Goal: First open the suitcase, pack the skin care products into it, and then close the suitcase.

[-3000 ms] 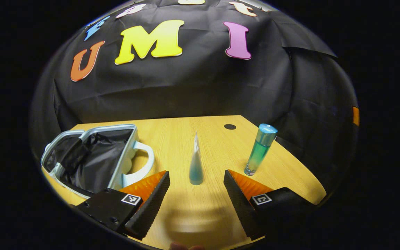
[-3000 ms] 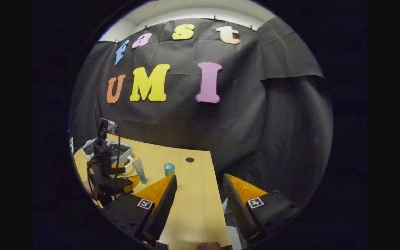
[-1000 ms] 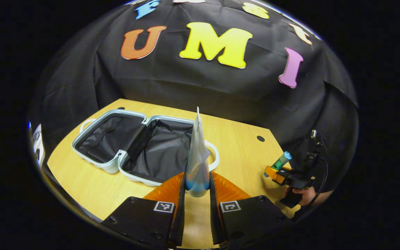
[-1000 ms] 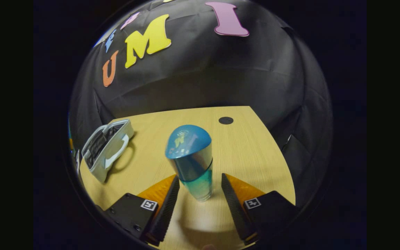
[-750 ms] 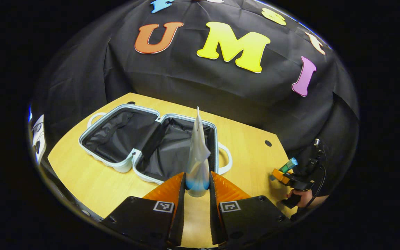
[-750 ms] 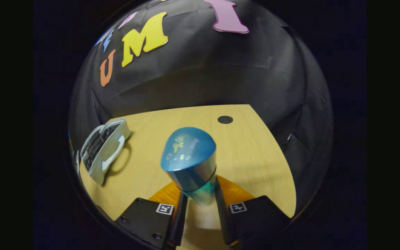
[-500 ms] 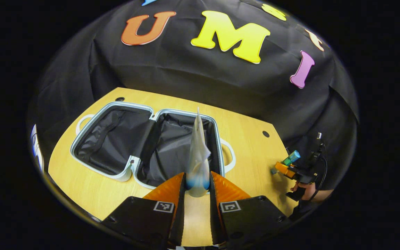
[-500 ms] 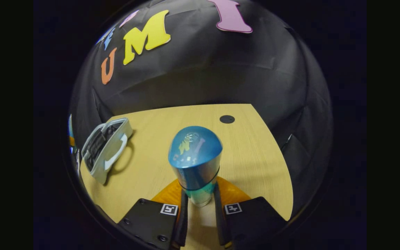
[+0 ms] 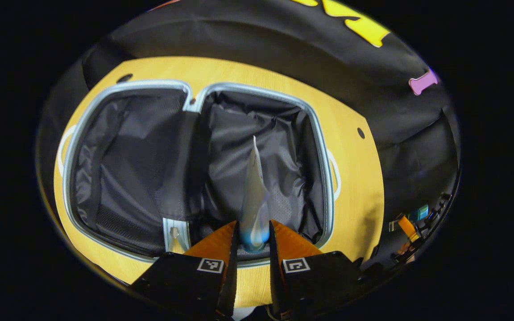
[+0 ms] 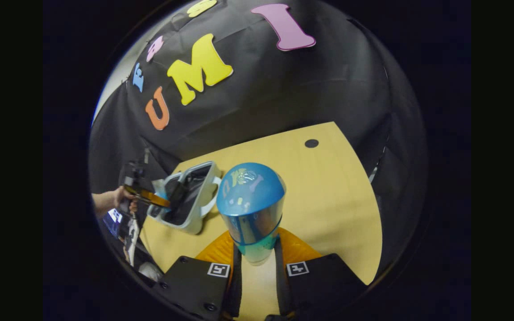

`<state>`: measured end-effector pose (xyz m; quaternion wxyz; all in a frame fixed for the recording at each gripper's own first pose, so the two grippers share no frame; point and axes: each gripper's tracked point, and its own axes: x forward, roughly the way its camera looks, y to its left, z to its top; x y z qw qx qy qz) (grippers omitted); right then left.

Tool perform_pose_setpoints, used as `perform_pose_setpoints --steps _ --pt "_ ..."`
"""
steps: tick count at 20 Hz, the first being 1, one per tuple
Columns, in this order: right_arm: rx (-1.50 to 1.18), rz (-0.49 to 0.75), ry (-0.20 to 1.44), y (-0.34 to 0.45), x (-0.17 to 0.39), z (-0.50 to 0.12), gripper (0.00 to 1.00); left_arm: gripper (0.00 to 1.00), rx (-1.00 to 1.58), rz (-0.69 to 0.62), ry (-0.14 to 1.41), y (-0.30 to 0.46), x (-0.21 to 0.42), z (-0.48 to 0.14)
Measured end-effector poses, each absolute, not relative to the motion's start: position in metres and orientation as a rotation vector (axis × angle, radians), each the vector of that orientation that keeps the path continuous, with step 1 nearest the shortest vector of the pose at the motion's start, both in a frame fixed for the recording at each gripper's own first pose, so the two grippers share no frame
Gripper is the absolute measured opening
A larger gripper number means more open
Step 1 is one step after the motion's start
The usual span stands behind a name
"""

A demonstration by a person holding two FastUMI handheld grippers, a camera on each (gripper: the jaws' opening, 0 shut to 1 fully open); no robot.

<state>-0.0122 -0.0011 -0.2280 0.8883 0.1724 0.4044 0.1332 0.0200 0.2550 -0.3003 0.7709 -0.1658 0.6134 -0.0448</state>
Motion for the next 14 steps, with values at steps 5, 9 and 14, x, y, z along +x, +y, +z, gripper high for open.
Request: perform_pose_setpoints --steps 5,9,14 --pt "0.440 0.250 0.849 0.001 -0.044 -0.209 0.29 0.34 -0.319 -0.095 1.553 0.270 0.023 -0.325" --pt "0.454 0.206 0.834 -0.004 -0.058 -0.198 0.29 0.34 -0.318 -0.063 1.645 0.274 0.030 -0.340" --pt "0.464 0.181 0.822 -0.003 -0.063 -0.190 0.27 0.34 -0.369 -0.055 1.746 0.265 0.019 -0.348"
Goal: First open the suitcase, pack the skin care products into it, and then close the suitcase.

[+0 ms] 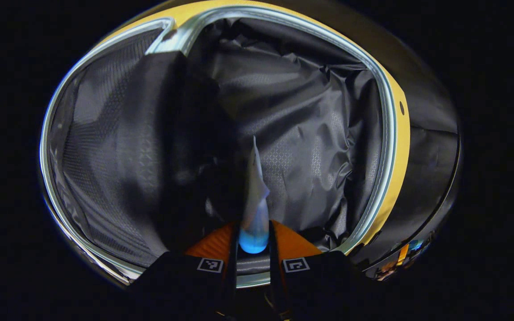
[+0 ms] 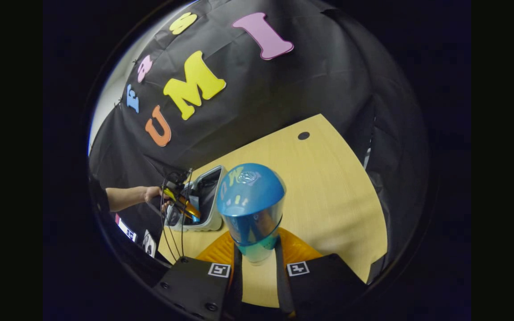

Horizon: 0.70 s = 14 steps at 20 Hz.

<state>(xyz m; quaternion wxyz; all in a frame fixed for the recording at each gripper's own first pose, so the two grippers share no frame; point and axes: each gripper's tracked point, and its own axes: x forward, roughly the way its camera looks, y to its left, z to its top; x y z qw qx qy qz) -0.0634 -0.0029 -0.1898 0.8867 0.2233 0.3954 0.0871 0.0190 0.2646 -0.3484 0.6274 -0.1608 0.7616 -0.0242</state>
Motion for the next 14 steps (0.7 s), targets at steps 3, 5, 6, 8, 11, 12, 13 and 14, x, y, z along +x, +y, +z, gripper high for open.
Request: perform_pose_setpoints --steps 3,5,6,8,11,12,13,14 --pt "0.444 0.198 0.819 0.005 -0.062 -0.184 0.29 0.39 -0.370 -0.055 1.739 0.262 0.019 -0.350" --pt "0.428 0.215 0.816 0.010 -0.062 -0.179 0.27 0.42 -0.373 -0.062 1.737 0.257 0.018 -0.346" --pt "0.421 0.225 0.817 0.014 -0.062 -0.176 0.27 0.44 -0.387 -0.073 1.728 0.250 0.020 -0.341" --pt "0.401 0.255 0.816 0.023 -0.060 -0.171 0.29 0.64 -0.386 -0.089 1.705 0.241 0.023 -0.329" --pt "0.355 0.321 0.812 0.045 -0.056 -0.164 0.29 0.99 -0.336 -0.095 1.646 0.239 0.023 -0.313" --pt "0.344 0.347 0.811 0.055 -0.052 -0.160 0.29 0.99 -0.345 -0.101 1.608 0.237 0.024 -0.303" --pt "0.334 0.380 0.812 0.066 -0.049 -0.157 0.29 0.99 -0.351 -0.102 1.567 0.237 0.023 -0.293" --pt "0.322 0.414 0.811 0.078 -0.045 -0.154 0.29 0.99 -0.348 -0.102 1.517 0.240 0.023 -0.282"
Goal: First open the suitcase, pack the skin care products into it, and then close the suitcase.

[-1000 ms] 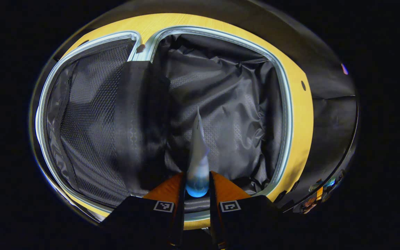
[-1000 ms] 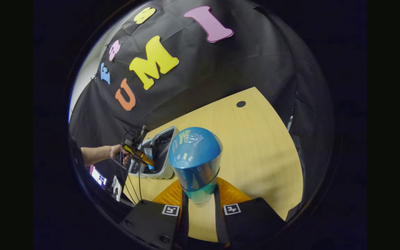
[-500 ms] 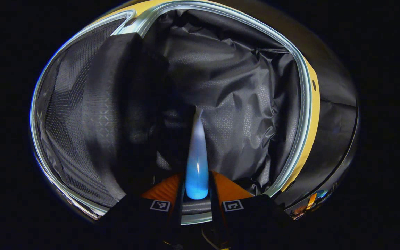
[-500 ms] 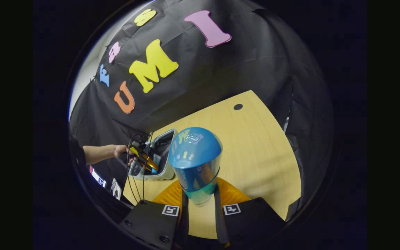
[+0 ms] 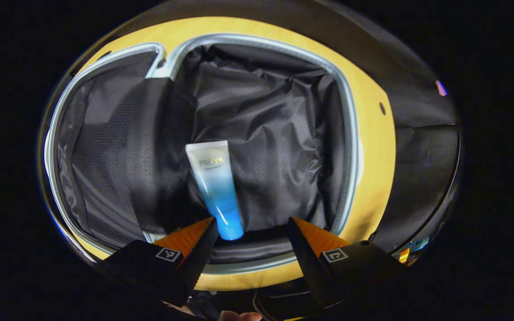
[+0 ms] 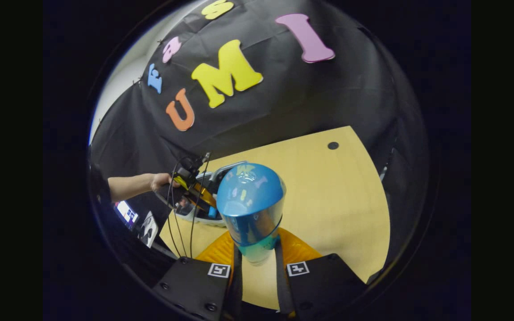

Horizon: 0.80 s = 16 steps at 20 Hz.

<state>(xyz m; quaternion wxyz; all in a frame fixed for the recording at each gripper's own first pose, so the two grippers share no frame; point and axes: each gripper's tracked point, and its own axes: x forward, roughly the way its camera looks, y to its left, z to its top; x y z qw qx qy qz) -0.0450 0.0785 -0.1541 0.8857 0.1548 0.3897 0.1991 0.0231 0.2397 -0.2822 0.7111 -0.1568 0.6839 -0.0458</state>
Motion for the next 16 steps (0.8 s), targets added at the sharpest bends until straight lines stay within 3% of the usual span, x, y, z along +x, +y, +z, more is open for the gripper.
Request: perform_pose_setpoints --steps 6,10,13,16 --pt "0.260 0.626 0.831 0.175 0.000 -0.139 0.29 0.99 -0.307 -0.144 1.093 0.235 -0.001 -0.203" --pt "0.169 0.741 0.904 0.248 0.037 -0.153 0.29 0.99 -0.284 -0.040 0.868 0.238 -0.052 -0.180" --pt "0.107 0.800 1.080 0.306 0.057 -0.196 0.29 0.99 -0.365 0.047 0.730 0.239 -0.105 -0.167" --pt "0.089 0.738 1.272 0.338 0.083 -0.252 0.29 0.98 -0.404 0.111 0.678 0.248 -0.143 -0.157"
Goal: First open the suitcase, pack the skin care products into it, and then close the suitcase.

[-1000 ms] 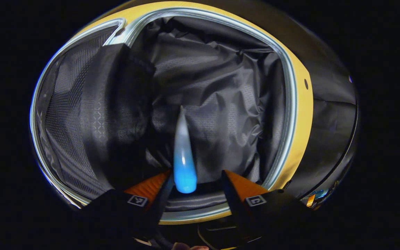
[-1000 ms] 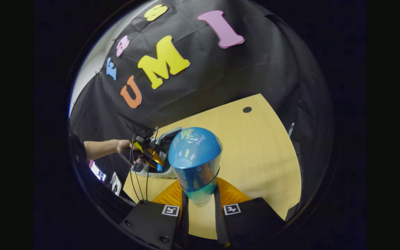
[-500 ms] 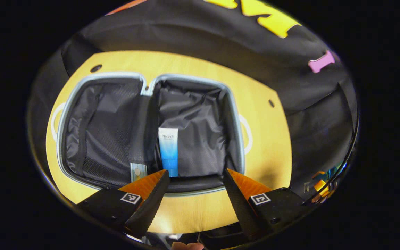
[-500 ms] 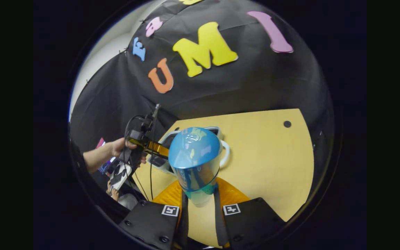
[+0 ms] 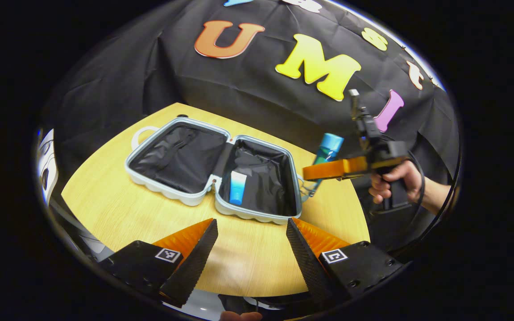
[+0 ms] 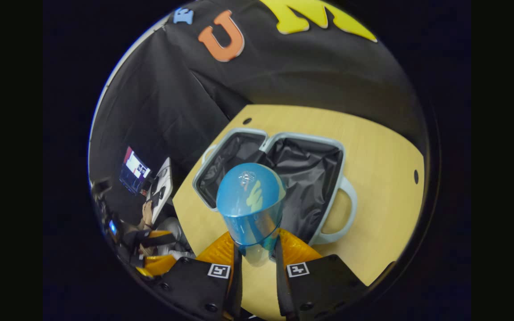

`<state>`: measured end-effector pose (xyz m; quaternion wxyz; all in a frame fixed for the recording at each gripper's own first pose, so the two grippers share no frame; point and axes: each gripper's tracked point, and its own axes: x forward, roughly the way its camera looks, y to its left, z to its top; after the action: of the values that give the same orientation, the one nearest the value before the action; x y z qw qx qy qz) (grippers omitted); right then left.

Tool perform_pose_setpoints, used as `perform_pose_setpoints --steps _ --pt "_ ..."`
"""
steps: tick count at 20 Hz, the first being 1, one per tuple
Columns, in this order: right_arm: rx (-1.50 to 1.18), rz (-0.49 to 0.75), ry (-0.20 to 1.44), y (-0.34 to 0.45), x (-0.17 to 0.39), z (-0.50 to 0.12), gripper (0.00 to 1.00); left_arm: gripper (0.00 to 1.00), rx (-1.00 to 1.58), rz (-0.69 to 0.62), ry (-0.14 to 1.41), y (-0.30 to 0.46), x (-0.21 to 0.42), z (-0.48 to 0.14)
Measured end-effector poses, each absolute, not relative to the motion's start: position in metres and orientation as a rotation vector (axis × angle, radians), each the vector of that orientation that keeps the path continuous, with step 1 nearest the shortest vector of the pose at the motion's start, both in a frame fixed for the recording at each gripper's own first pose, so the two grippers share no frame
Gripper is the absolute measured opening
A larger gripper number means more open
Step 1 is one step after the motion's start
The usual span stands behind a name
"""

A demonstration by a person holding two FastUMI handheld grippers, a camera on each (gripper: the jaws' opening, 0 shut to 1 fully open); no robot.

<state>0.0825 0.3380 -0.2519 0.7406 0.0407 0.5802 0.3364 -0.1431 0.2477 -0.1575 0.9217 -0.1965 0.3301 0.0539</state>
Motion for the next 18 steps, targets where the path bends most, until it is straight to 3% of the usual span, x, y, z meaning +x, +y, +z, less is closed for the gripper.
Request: perform_pose_setpoints --steps 3,7,11,14,18 --pt "0.109 0.596 1.455 0.349 0.098 -0.312 0.29 0.99 -0.517 0.179 0.672 0.249 -0.167 -0.152" --pt "0.005 0.458 1.563 0.330 0.103 -0.362 0.29 0.98 -0.536 0.235 0.667 0.266 -0.186 -0.158" --pt "0.007 0.356 1.660 0.333 0.102 -0.380 0.29 0.99 -0.542 0.258 0.660 0.280 -0.188 -0.158" --pt "0.051 0.211 1.701 0.339 0.102 -0.391 0.29 0.99 -0.549 0.264 0.650 0.285 -0.187 -0.154" --pt "0.007 0.170 1.699 0.331 0.099 -0.395 0.29 0.99 -0.536 0.271 0.655 0.292 -0.189 -0.156"
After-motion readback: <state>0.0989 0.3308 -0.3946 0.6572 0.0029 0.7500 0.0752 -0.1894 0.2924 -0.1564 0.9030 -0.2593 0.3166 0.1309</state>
